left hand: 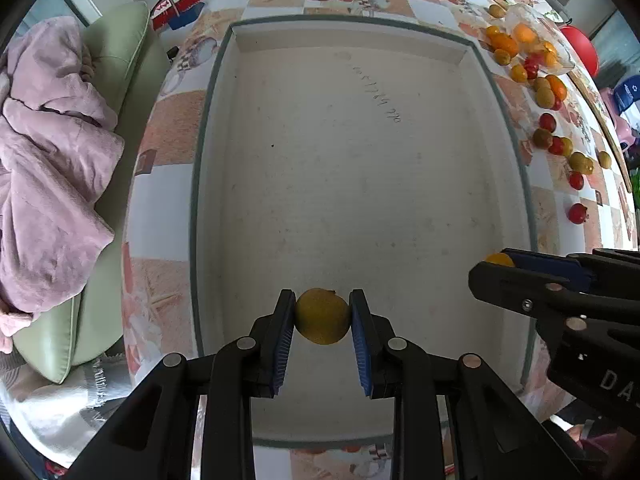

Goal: Organize fruits
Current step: 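Carry both fruits over the white tray and open both grippers to drop them, then move both grippers back over the fruits on the tablecloth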

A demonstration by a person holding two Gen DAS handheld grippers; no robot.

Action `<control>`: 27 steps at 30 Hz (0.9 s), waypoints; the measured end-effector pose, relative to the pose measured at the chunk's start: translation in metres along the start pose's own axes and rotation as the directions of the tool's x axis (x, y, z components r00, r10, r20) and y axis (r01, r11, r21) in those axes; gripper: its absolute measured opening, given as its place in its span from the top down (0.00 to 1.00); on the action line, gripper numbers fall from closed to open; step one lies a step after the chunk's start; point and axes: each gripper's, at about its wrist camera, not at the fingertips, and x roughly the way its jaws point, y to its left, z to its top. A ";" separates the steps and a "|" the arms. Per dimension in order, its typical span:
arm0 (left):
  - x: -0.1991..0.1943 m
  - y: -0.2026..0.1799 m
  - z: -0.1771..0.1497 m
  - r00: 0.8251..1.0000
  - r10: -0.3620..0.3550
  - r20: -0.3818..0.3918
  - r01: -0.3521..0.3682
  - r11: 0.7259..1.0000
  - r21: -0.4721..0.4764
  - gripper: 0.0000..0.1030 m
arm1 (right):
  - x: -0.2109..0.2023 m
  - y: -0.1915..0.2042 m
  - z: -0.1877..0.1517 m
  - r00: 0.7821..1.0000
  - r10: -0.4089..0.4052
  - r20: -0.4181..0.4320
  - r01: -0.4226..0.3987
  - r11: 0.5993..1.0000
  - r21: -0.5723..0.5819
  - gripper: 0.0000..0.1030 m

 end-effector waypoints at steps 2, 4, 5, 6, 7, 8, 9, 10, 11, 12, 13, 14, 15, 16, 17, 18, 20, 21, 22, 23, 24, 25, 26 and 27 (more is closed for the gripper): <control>0.005 0.001 0.003 1.000 -0.002 -0.001 0.002 1.000 0.005 0.72 | 0.005 0.000 0.003 1.000 -0.009 -0.005 0.009 1.000 0.008 0.78; 0.012 0.002 0.004 1.000 0.001 -0.007 -0.001 1.000 0.009 0.72 | 0.010 0.000 0.006 1.000 -0.018 -0.011 0.018 1.000 0.011 0.78; 0.014 0.003 0.004 1.000 0.002 -0.010 -0.002 1.000 0.010 0.72 | 0.012 0.000 0.007 1.000 -0.022 -0.013 0.022 1.000 0.012 0.78; 0.015 0.004 0.004 1.000 -0.003 -0.009 0.004 1.000 0.008 0.72 | 0.013 0.000 0.007 1.000 -0.025 -0.016 0.026 1.000 0.013 0.78; 0.015 0.004 0.004 1.000 -0.007 -0.006 0.007 1.000 0.009 0.72 | 0.016 0.001 0.008 0.999 -0.029 -0.020 0.029 0.999 0.015 0.78; 0.014 0.004 0.004 1.000 -0.008 -0.002 0.008 1.000 0.015 0.72 | 0.019 0.001 0.008 0.999 -0.033 -0.024 0.033 0.999 0.017 0.78; 0.014 0.005 0.003 1.000 -0.008 0.001 0.008 1.000 0.019 0.72 | 0.021 0.002 0.008 0.999 -0.037 -0.026 0.037 0.999 0.019 0.78; 0.013 0.005 0.003 1.000 -0.007 0.008 0.007 1.000 0.022 0.71 | 0.024 0.003 0.008 0.999 -0.042 -0.029 0.043 0.999 0.020 0.77; 0.013 0.005 0.002 1.000 -0.006 0.013 0.005 1.000 0.027 0.71 | 0.026 0.004 0.008 0.998 -0.048 -0.033 0.048 0.999 0.021 0.77; 0.011 0.004 0.001 1.000 -0.002 0.011 0.002 0.999 0.035 0.71 | 0.027 0.004 0.007 0.998 -0.049 -0.027 0.050 0.999 0.021 0.77; 0.011 0.004 0.000 1.000 -0.003 0.012 0.002 0.999 0.037 0.70 | 0.028 0.007 0.008 0.999 -0.048 -0.024 0.049 0.999 0.018 0.75; 0.011 0.005 0.000 1.000 -0.003 0.013 0.003 0.999 0.038 0.61 | 0.028 0.008 0.008 0.999 -0.040 -0.028 0.040 0.999 0.014 0.69; 0.011 0.005 0.000 1.000 0.000 0.010 0.000 0.999 0.037 0.51 | 0.027 0.010 0.009 0.999 -0.025 -0.031 0.025 1.000 0.011 0.63; 0.008 0.007 0.000 1.000 0.009 0.021 -0.010 0.999 0.030 0.35 | 0.027 0.012 0.011 0.999 -0.027 -0.029 0.027 1.000 0.011 0.49; 0.003 0.008 -0.001 0.999 0.016 0.045 -0.017 1.000 0.023 0.34 | 0.023 0.013 0.011 0.999 -0.035 -0.016 0.035 0.999 0.010 0.39; -0.002 0.010 -0.001 0.998 0.013 0.059 -0.014 1.000 0.020 0.34 | 0.018 0.012 0.012 0.999 -0.038 -0.002 0.038 0.999 0.012 0.36; -0.009 0.012 0.001 0.998 0.000 0.063 -0.001 1.000 0.019 0.34 | 0.005 0.011 0.012 0.999 -0.028 0.030 0.027 0.999 0.019 0.25; -0.012 0.013 0.001 0.998 -0.002 0.067 0.000 1.000 0.021 0.34 | -0.003 0.009 0.011 0.999 -0.027 0.045 0.026 0.999 0.023 0.23; -0.016 0.014 0.002 0.998 -0.002 0.069 0.000 1.000 0.028 0.34 | -0.008 0.006 0.010 0.998 -0.030 0.059 0.028 0.999 0.026 0.22; -0.019 0.015 0.003 0.998 -0.002 0.068 0.000 0.999 0.036 0.34 | -0.016 0.003 0.008 0.997 -0.039 0.074 0.037 0.999 0.031 0.22; -0.022 0.014 0.003 0.998 0.003 0.065 -0.006 0.999 0.045 0.34 | -0.022 -0.002 0.006 0.995 -0.050 0.085 0.047 0.998 0.041 0.22; -0.025 0.012 0.004 0.998 0.004 0.064 -0.007 0.999 0.054 0.34 | -0.029 -0.008 0.003 0.994 -0.062 0.093 0.057 0.997 0.057 0.22; -0.027 0.010 0.006 0.998 0.000 0.064 -0.004 0.998 0.061 0.34 | -0.035 -0.017 -0.001 0.992 -0.074 0.099 0.066 0.994 0.082 0.22; -0.030 0.006 0.007 0.998 -0.005 0.066 0.000 0.997 0.071 0.34 | -0.038 -0.025 -0.006 0.991 -0.083 0.102 0.072 0.992 0.108 0.22</control>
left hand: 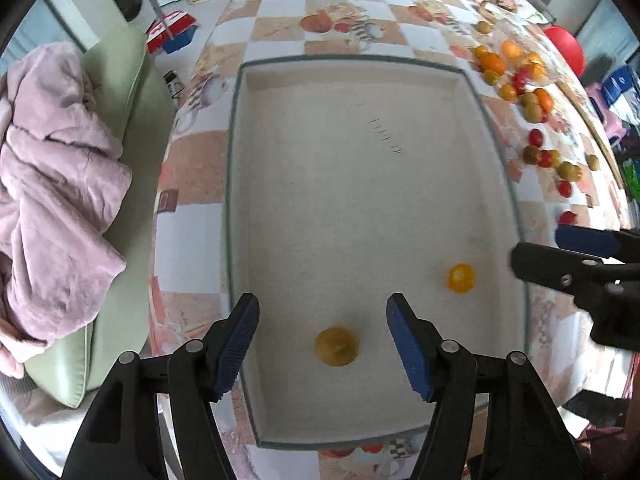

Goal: Organize fruits
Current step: 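Move both grippers back over the fruits on the tablecloth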

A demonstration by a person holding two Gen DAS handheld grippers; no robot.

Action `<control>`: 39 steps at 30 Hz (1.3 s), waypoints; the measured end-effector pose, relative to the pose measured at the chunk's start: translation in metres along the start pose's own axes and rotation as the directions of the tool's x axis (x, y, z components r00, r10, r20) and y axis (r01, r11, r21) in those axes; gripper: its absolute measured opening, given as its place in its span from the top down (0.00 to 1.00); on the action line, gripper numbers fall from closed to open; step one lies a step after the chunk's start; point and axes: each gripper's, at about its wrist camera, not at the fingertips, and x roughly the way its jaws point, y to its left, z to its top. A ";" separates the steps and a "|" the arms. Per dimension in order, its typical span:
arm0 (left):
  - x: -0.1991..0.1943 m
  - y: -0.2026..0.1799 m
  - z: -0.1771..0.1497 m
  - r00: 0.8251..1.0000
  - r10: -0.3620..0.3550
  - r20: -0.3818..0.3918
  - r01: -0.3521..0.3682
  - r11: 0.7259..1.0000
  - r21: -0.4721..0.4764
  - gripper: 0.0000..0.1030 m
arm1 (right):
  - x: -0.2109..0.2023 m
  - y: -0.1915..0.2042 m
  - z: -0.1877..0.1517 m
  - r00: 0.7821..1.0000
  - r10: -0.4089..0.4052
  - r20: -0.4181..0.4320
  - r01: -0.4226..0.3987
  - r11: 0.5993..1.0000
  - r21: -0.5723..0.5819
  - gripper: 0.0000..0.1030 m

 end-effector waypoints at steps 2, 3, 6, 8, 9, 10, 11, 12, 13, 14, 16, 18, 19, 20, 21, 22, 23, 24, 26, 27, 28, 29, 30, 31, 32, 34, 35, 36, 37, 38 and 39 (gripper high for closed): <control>-0.005 -0.011 0.006 1.000 -0.008 0.006 0.008 0.999 0.032 0.34 | -0.008 -0.029 -0.010 1.000 -0.019 0.005 0.018 0.996 0.086 0.22; -0.007 -0.017 0.008 1.000 -0.012 0.011 0.011 0.999 0.045 0.34 | -0.011 -0.041 -0.015 1.000 -0.025 0.004 0.024 0.992 0.124 0.22; -0.015 -0.043 0.017 0.999 -0.034 0.023 0.031 0.993 0.112 0.34 | -0.020 -0.092 -0.039 0.999 -0.051 -0.010 0.052 0.963 0.264 0.22; -0.019 -0.063 0.024 0.998 -0.051 0.033 0.045 0.986 0.160 0.34 | -0.027 -0.122 -0.055 0.998 -0.061 -0.012 0.062 0.939 0.340 0.22; -0.021 -0.075 0.028 0.998 -0.061 0.035 0.054 0.982 0.184 0.34 | -0.031 -0.136 -0.063 0.997 -0.070 -0.015 0.070 0.926 0.371 0.22; -0.023 -0.089 0.031 0.997 -0.073 0.035 0.064 0.976 0.207 0.34 | -0.034 -0.149 -0.070 0.997 -0.078 -0.016 0.078 0.913 0.400 0.22; -0.023 -0.100 0.033 0.996 -0.084 0.034 0.074 0.971 0.225 0.34 | -0.037 -0.161 -0.077 0.996 -0.082 -0.016 0.082 0.902 0.425 0.22; -0.023 -0.110 0.035 0.995 -0.093 0.034 0.082 0.967 0.242 0.34 | -0.039 -0.171 -0.082 0.996 -0.085 -0.017 0.084 0.892 0.444 0.22; -0.023 -0.124 0.037 0.994 -0.100 0.034 0.087 0.961 0.261 0.34 | -0.042 -0.183 -0.086 0.996 -0.086 -0.018 0.085 0.887 0.454 0.22; -0.022 -0.134 0.039 0.994 -0.104 0.033 0.092 0.958 0.272 0.34 | -0.044 -0.191 -0.090 0.996 -0.088 -0.020 0.087 0.880 0.466 0.22; -0.020 -0.156 0.042 0.994 -0.112 0.020 0.101 0.952 0.290 0.34 | -0.047 -0.204 -0.093 0.996 -0.087 -0.027 0.089 0.873 0.479 0.22; -0.016 -0.172 0.044 0.993 -0.120 0.006 0.113 0.949 0.295 0.34 | -0.050 -0.214 -0.091 0.996 -0.085 -0.025 0.086 0.873 0.480 0.22; -0.013 -0.181 0.045 0.993 -0.119 -0.001 0.114 0.948 0.297 0.34 | -0.051 -0.218 -0.089 0.996 -0.087 -0.023 0.087 0.875 0.476 0.22; -0.011 -0.188 0.045 0.993 -0.115 -0.005 0.112 0.949 0.294 0.34 | -0.053 -0.221 -0.090 0.996 -0.090 -0.024 0.090 0.878 0.469 0.22; -0.006 -0.193 0.047 0.994 -0.111 -0.014 0.110 0.950 0.291 0.34 | -0.053 -0.227 -0.088 0.995 -0.094 -0.024 0.094 0.883 0.460 0.22; -0.002 -0.199 0.049 0.994 -0.109 -0.024 0.111 0.953 0.283 0.34 | -0.058 -0.237 -0.091 0.995 -0.094 -0.025 0.095 0.887 0.452 0.22; 0.002 -0.203 0.049 0.994 -0.107 -0.029 0.111 0.955 0.274 0.34 | -0.060 -0.244 -0.091 0.995 -0.096 -0.028 0.099 0.891 0.443 0.22; 0.006 -0.208 0.050 0.994 -0.107 -0.036 0.113 0.958 0.264 0.34 | -0.059 -0.248 -0.089 0.995 -0.098 -0.032 0.102 0.895 0.435 0.22; 0.013 -0.216 0.051 0.993 -0.104 -0.047 0.112 0.962 0.248 0.34 | -0.058 -0.256 -0.085 0.995 -0.097 -0.035 0.102 0.898 0.427 0.22; 0.017 -0.220 0.052 0.994 -0.099 -0.051 0.108 0.964 0.244 0.34 | -0.058 -0.261 -0.082 0.995 -0.097 -0.036 0.103 0.901 0.421 0.22; 0.021 -0.224 0.052 0.994 -0.090 -0.055 0.100 0.965 0.244 0.34 | -0.058 -0.263 -0.080 0.994 -0.098 -0.036 0.104 0.903 0.417 0.22; 0.023 -0.226 0.051 0.995 -0.085 -0.055 0.097 0.964 0.246 0.34 | -0.057 -0.267 -0.076 0.994 -0.099 -0.035 0.104 0.905 0.413 0.22; 0.026 -0.229 0.052 0.995 -0.079 -0.056 0.091 0.965 0.246 0.34 | -0.052 -0.268 -0.068 0.995 -0.098 -0.034 0.103 0.907 0.409 0.22; 0.029 -0.232 0.052 0.996 -0.075 -0.057 0.087 0.966 0.245 0.34 | -0.053 -0.271 -0.065 0.995 -0.099 -0.031 0.103 0.909 0.405 0.22; 0.032 -0.236 0.053 0.996 -0.074 -0.058 0.086 0.966 0.243 0.34 | -0.052 -0.274 -0.061 0.995 -0.100 -0.026 0.102 0.910 0.401 0.22; 0.036 -0.241 0.054 0.996 -0.070 -0.060 0.082 0.966 0.244 0.34 | -0.053 -0.280 -0.053 0.995 -0.101 -0.014 0.098 0.913 0.396 0.22; 0.038 -0.243 0.055 0.996 -0.066 -0.058 0.078 0.966 0.246 0.34 | -0.053 -0.283 -0.049 0.995 -0.101 -0.009 0.096 0.914 0.394 0.22; 0.040 -0.245 0.056 0.997 -0.061 -0.054 0.072 0.966 0.249 0.34 | -0.053 -0.286 -0.044 0.995 -0.102 -0.004 0.095 0.915 0.391 0.22; 0.042 -0.248 0.057 0.997 -0.057 -0.053 0.068 0.966 0.250 0.34 | -0.054 -0.290 -0.038 0.995 -0.103 0.003 0.094 0.917 0.389 0.22; 0.044 -0.249 0.058 0.997 -0.054 -0.052 0.065 0.967 0.248 0.34 | -0.055 -0.294 -0.034 0.994 -0.106 0.009 0.094 0.917 0.387 0.22; 0.046 -0.251 0.059 0.997 -0.052 -0.052 0.063 0.967 0.245 0.34 | -0.056 -0.298 -0.029 0.994 -0.110 0.016 0.095 0.918 0.385 0.22</control>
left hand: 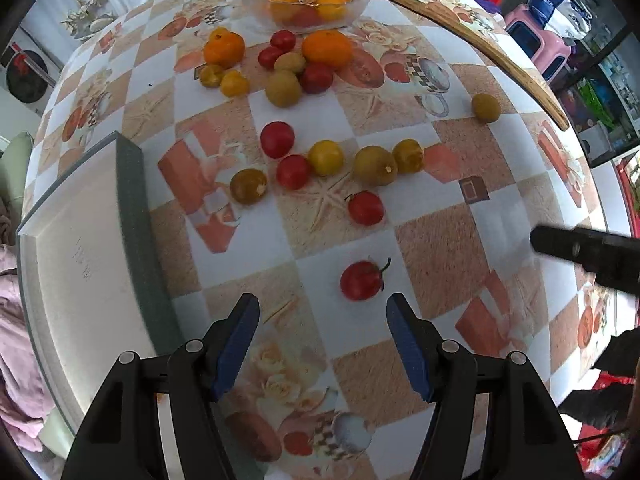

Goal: Organize fruits
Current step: 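Move both grippers back over the fruits on the tablecloth, then grasp a red tomato with left gripper while right gripper grasps a yellow fruit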

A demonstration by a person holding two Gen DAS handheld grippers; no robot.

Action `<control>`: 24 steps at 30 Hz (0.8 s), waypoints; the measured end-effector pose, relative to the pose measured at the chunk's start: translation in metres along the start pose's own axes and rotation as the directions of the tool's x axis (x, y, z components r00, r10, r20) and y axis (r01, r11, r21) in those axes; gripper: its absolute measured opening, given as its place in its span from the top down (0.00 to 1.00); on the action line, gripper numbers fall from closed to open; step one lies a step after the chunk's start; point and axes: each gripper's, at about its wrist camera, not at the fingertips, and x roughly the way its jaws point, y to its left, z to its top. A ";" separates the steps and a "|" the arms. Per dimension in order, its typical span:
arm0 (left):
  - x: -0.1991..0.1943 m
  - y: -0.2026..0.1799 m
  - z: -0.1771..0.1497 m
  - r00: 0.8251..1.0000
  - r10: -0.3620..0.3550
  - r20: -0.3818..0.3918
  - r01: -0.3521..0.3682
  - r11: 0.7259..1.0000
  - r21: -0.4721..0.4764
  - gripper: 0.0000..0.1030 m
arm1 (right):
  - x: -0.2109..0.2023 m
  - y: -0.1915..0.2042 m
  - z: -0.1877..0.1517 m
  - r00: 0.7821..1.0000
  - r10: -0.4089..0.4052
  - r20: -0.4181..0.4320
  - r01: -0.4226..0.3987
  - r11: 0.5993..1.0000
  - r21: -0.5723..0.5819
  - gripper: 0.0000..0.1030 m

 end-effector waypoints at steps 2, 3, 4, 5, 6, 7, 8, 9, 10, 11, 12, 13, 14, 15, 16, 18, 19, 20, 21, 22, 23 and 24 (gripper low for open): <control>0.005 -0.002 0.003 1.000 0.008 0.000 -0.008 1.000 -0.007 0.34 | 0.003 -0.003 0.020 1.000 0.001 0.015 -0.001 1.000 -0.001 0.22; 0.006 -0.003 0.004 1.000 0.012 -0.001 -0.012 1.000 -0.008 0.34 | 0.003 -0.004 0.027 1.000 0.001 0.023 -0.001 1.000 -0.003 0.22; 0.009 -0.003 0.005 1.000 0.019 -0.004 -0.019 1.000 -0.011 0.34 | 0.004 -0.005 0.034 1.000 -0.001 0.030 0.001 1.000 -0.005 0.22; 0.012 -0.004 0.007 1.000 0.023 -0.006 -0.023 1.000 -0.013 0.34 | 0.004 -0.005 0.038 0.999 -0.002 0.033 0.002 1.000 -0.008 0.22; 0.014 -0.004 0.008 1.000 0.025 -0.009 -0.025 1.000 -0.018 0.34 | 0.005 -0.005 0.046 0.999 -0.002 0.039 0.003 1.000 -0.011 0.22; 0.017 -0.005 0.009 1.000 0.026 -0.011 -0.026 0.999 -0.023 0.34 | 0.008 -0.001 0.048 0.999 -0.004 0.044 0.004 1.000 -0.011 0.22; 0.018 -0.005 0.009 1.000 0.030 -0.011 -0.030 0.999 -0.025 0.34 | 0.010 0.000 0.054 0.999 -0.005 0.050 0.005 1.000 -0.015 0.22; 0.021 -0.006 0.010 0.999 0.042 -0.012 -0.042 0.999 -0.027 0.34 | 0.012 0.001 0.058 0.998 -0.006 0.055 0.007 1.000 -0.018 0.22; 0.022 -0.006 0.011 0.999 0.047 -0.014 -0.047 0.998 -0.030 0.34 | 0.013 0.001 0.065 0.998 -0.008 0.061 0.009 1.000 -0.023 0.22; 0.023 -0.005 0.013 0.999 0.041 -0.009 -0.042 0.998 -0.039 0.34 | 0.015 0.003 0.072 0.998 -0.011 0.069 0.013 0.999 -0.030 0.22; 0.024 -0.006 0.014 0.999 0.040 -0.005 -0.040 0.998 -0.045 0.34 | 0.017 0.004 0.079 0.997 -0.018 0.076 0.021 0.999 -0.038 0.22; 0.024 -0.006 0.014 0.999 0.041 -0.002 -0.041 0.998 -0.047 0.34 | 0.017 0.004 0.083 0.996 -0.023 0.082 0.026 0.999 -0.042 0.22; 0.024 -0.007 0.015 0.999 0.044 0.001 -0.044 0.998 -0.048 0.34 | 0.020 0.006 0.089 0.996 -0.025 0.085 0.029 0.999 -0.045 0.22; 0.024 -0.008 0.015 0.999 0.047 0.005 -0.047 0.998 -0.047 0.34 | 0.025 0.009 0.091 0.996 -0.027 0.087 0.031 0.998 -0.047 0.22; 0.024 -0.008 0.015 0.999 0.049 0.007 -0.049 0.998 -0.047 0.34 | 0.029 0.012 0.095 0.996 -0.028 0.090 0.033 0.998 -0.051 0.22; 0.026 -0.015 0.017 0.998 0.054 0.011 -0.053 0.997 -0.048 0.34 | 0.033 0.019 0.100 0.995 -0.036 0.093 0.042 0.997 -0.061 0.25; 0.026 -0.016 0.018 0.998 0.054 0.013 -0.053 0.997 -0.050 0.34 | 0.036 0.022 0.102 0.995 -0.042 0.094 0.048 0.996 -0.070 0.29; 0.027 -0.017 0.018 0.999 0.053 0.013 -0.052 0.997 -0.054 0.34 | 0.036 0.026 0.104 0.993 -0.057 0.107 0.066 0.994 -0.083 0.30; 0.027 -0.017 0.018 0.999 0.048 0.012 -0.048 0.997 -0.061 0.34 | 0.037 0.030 0.105 0.991 -0.065 0.116 0.077 0.992 -0.100 0.31; 0.027 -0.017 0.018 0.999 0.045 0.012 -0.044 0.997 -0.065 0.34 | 0.035 0.031 0.103 0.990 -0.075 0.120 0.089 0.989 -0.114 0.34; 0.027 -0.015 0.017 0.999 0.043 0.012 -0.042 0.997 -0.067 0.34 | 0.036 0.035 0.105 0.988 -0.088 0.127 0.104 0.986 -0.130 0.40; 0.028 -0.015 0.017 0.999 0.042 0.012 -0.041 0.997 -0.068 0.34 | 0.037 0.043 0.109 0.986 -0.100 0.133 0.118 0.983 -0.140 0.43</control>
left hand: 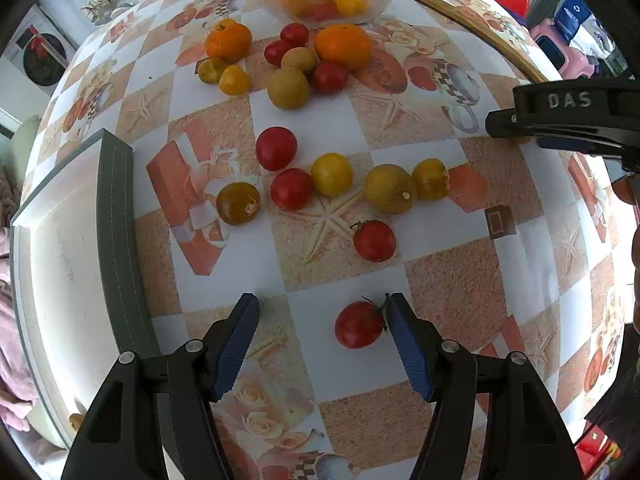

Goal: Organize fruits
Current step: 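Grasp a red tomato with left gripper while right gripper grasps a yellow fruit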

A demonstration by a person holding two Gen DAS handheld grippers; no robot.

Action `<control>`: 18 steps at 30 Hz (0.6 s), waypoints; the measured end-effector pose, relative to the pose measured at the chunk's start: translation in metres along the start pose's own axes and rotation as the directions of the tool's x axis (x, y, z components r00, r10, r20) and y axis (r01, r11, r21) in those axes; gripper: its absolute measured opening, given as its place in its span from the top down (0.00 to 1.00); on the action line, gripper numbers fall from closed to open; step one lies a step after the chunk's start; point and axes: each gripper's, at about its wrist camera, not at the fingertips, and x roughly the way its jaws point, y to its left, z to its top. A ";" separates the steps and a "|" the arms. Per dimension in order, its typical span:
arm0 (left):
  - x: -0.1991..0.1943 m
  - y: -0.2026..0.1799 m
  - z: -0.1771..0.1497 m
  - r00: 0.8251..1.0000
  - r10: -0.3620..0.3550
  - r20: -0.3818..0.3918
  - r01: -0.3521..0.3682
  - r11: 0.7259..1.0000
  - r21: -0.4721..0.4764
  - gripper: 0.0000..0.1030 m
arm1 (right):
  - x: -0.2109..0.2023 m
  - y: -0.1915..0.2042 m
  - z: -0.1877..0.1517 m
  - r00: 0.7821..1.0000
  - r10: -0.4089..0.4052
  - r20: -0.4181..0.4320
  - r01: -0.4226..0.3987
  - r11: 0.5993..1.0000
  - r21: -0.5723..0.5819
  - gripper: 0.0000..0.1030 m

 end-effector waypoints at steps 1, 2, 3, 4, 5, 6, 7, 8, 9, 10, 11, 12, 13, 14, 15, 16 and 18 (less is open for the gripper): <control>0.001 0.003 -0.001 1.000 0.000 0.000 0.000 1.000 0.005 0.34 | -0.001 0.003 0.000 1.000 -0.014 0.004 0.014 1.000 -0.012 0.49; 0.001 0.004 -0.001 1.000 0.000 -0.002 0.000 1.000 0.005 0.34 | 0.000 0.004 0.001 1.000 -0.027 0.007 0.027 0.999 -0.018 0.56; 0.001 0.006 -0.002 1.000 -0.001 -0.003 0.001 1.000 0.004 0.34 | -0.001 0.005 0.002 1.000 -0.028 0.013 0.028 0.999 -0.020 0.60; 0.001 0.007 -0.002 1.000 -0.003 -0.004 0.003 1.000 0.003 0.35 | -0.001 0.005 0.002 0.999 -0.028 0.016 0.029 0.999 -0.021 0.69; 0.001 0.009 -0.002 1.000 -0.004 -0.006 0.004 1.000 0.004 0.35 | -0.002 0.004 0.003 1.000 -0.025 0.017 0.025 0.999 -0.021 0.74; 0.000 0.010 -0.002 1.000 -0.007 -0.008 0.007 1.000 0.007 0.37 | -0.002 0.003 0.003 1.000 -0.017 0.016 0.017 1.000 -0.018 0.74; -0.001 0.010 -0.003 1.000 -0.009 -0.007 0.009 1.000 0.009 0.44 | -0.004 0.006 0.000 1.000 -0.011 0.014 0.011 1.000 -0.015 0.74; -0.002 0.011 -0.003 1.000 -0.015 -0.006 0.015 1.000 0.013 0.52 | -0.006 0.005 -0.004 1.000 -0.001 0.012 0.001 1.000 -0.009 0.74; -0.003 0.010 -0.003 1.000 -0.022 -0.006 0.022 1.000 0.021 0.57 | -0.008 0.003 -0.006 1.000 0.014 0.012 -0.014 1.000 0.001 0.74; -0.005 0.009 -0.004 1.000 -0.028 -0.007 0.029 0.999 0.029 0.67 | -0.011 -0.002 -0.015 1.000 0.025 0.014 -0.025 1.000 0.008 0.74; -0.007 0.007 -0.004 0.999 -0.034 -0.008 0.034 0.999 0.036 0.74 | -0.014 -0.004 -0.017 0.999 0.035 0.013 -0.035 0.999 0.014 0.74; -0.007 0.006 -0.005 0.999 -0.047 -0.012 0.047 0.998 0.044 0.76 | -0.016 -0.004 -0.021 0.999 0.042 0.013 -0.042 0.999 0.018 0.74; -0.008 0.006 -0.005 0.998 -0.054 -0.014 0.055 0.997 0.045 0.76 | -0.017 -0.005 -0.025 0.999 0.049 0.013 -0.049 0.999 0.021 0.74; -0.009 0.006 -0.005 0.998 -0.064 -0.018 0.065 0.997 0.044 0.76 | -0.020 -0.006 -0.029 0.998 0.056 0.013 -0.056 0.998 0.022 0.74; -0.010 0.007 -0.005 0.997 -0.074 -0.023 0.075 0.996 0.041 0.76 | -0.023 -0.006 -0.036 0.998 0.062 0.013 -0.063 0.998 0.023 0.74; -0.011 0.009 -0.004 0.995 -0.093 -0.032 0.094 0.995 0.032 0.76 | -0.026 -0.006 -0.042 0.997 0.071 0.011 -0.071 0.997 0.026 0.74; -0.013 0.013 -0.006 0.993 -0.114 -0.040 0.115 0.993 0.020 0.76 | -0.031 -0.007 -0.050 0.996 0.084 0.004 -0.084 0.996 0.032 0.74</control>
